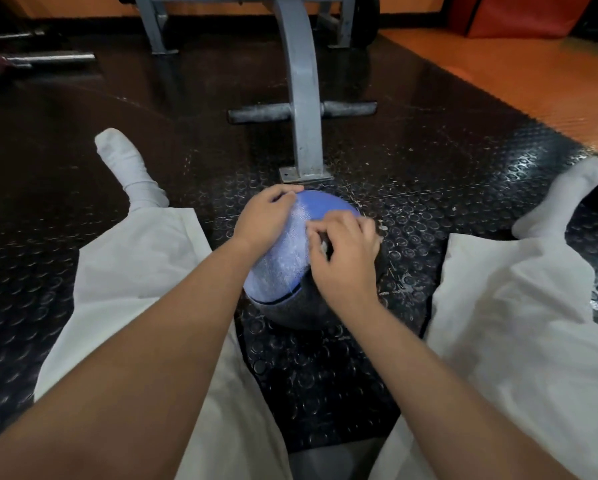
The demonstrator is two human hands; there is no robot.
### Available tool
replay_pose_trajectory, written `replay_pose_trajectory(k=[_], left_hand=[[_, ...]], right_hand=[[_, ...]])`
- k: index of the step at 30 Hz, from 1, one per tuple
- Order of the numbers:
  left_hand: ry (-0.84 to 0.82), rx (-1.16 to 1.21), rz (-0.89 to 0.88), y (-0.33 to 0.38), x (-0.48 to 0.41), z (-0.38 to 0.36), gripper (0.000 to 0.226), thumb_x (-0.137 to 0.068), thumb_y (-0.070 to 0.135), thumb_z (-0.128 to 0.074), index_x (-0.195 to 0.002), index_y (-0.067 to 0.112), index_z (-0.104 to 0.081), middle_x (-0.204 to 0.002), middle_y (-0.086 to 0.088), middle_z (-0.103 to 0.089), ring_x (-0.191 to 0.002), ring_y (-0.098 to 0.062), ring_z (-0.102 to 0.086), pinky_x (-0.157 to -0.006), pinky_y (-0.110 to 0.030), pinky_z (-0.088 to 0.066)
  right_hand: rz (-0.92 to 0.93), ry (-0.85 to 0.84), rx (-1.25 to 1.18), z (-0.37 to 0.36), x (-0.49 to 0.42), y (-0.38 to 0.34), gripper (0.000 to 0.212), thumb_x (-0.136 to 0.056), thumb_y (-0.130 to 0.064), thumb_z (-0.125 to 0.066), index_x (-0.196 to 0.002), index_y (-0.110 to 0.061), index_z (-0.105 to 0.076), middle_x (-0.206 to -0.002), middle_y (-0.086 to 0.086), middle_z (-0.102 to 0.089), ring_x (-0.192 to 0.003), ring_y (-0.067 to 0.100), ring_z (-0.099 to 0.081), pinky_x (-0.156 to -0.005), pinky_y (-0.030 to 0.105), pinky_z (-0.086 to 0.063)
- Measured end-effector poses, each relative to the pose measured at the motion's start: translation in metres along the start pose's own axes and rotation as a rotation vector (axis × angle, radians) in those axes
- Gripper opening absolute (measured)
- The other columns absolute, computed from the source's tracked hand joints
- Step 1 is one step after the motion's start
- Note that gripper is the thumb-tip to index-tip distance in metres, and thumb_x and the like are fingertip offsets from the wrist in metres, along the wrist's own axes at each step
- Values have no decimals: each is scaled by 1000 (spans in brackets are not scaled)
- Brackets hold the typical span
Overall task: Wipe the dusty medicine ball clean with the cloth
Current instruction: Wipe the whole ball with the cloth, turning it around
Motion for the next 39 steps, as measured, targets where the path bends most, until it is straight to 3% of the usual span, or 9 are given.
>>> replay_pose_trajectory(k=[5,9,14,20,23,26,31,36,39], left_hand=[[41,11,56,-1,-1,4,30,-100,23,-45,-120,23,-67,-131,8,-60,-121,-9,-51,-106,-28,-36],[81,-11,44,-2,4,3,33,-100,23,-41,-121,24,-66,-134,7,-58,-123,-10,-51,-107,-30,-37],[140,-53,88,1,7,4,35,-98,25,-39,-122,26,-65,-134,6,-57,-111,-10,-53,-96,-29,-41],[133,33,76,-4,3,6,31,-97,24,-43,-114,29,-69,-118,-2,-68,-80,-27,-59,-76,-36,-46],[120,2,40,-2,5,3,32,-98,24,-42,-115,30,-69,-124,8,-65,-88,-7,-57,-78,-27,-42],[103,-2,22,3,7,-2,33,-97,21,-42,-115,27,-69,-128,10,-61,-108,-7,-55,-90,-24,-40],[87,-119,-25,14,13,-13,34,-100,23,-39,-121,24,-66,-129,6,-57,-108,-12,-53,-86,-27,-38],[49,-126,-11,19,6,-15,35,-99,23,-38,-118,27,-68,-130,8,-59,-112,-12,-54,-91,-28,-41],[-2,-141,-15,21,2,-15,34,-98,23,-40,-116,29,-68,-124,9,-63,-95,-15,-58,-75,-28,-41]], right_hand=[[84,97,-3,0,26,-1,16,-87,-21,-55,-87,-16,-70,-95,-2,-65,-90,17,-40,-79,38,-34],[-81,-133,73,2,-23,-21,11,-91,-15,-58,-81,-19,-61,-101,-5,-59,-98,16,-35,-86,38,-29],[-169,-311,80,-3,-59,-22,13,-95,-23,-55,-95,-20,-67,-110,-7,-59,-113,22,-40,-93,36,-27],[104,-128,-10,12,1,-11,22,-85,-11,-59,-99,-14,-76,-94,-1,-70,-91,28,-56,-80,49,-48],[126,-126,-22,21,5,-10,21,-81,-8,-60,-91,-16,-77,-83,-4,-69,-86,27,-57,-76,49,-49],[-10,-182,-12,18,-25,-17,21,-84,-8,-60,-89,-23,-75,-83,-7,-66,-94,28,-54,-83,49,-47],[-301,-236,-115,7,-75,-10,24,-80,-11,-59,-87,-34,-65,-71,-15,-58,-96,26,-60,-88,46,-49],[-140,-114,-151,23,-29,-4,22,-80,-6,-60,-84,-24,-71,-77,-19,-61,-89,15,-52,-84,19,-41],[0,-38,-171,33,10,0,20,-76,-4,-60,-81,-19,-73,-72,-15,-58,-77,11,-47,-75,8,-34]])
Point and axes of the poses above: each hand's wrist, its own x-axis away from the middle knuckle, its own z-axis out of the back of the hand, y = z × x, the point moved 1 cm from there along -x, towards the middle knuckle
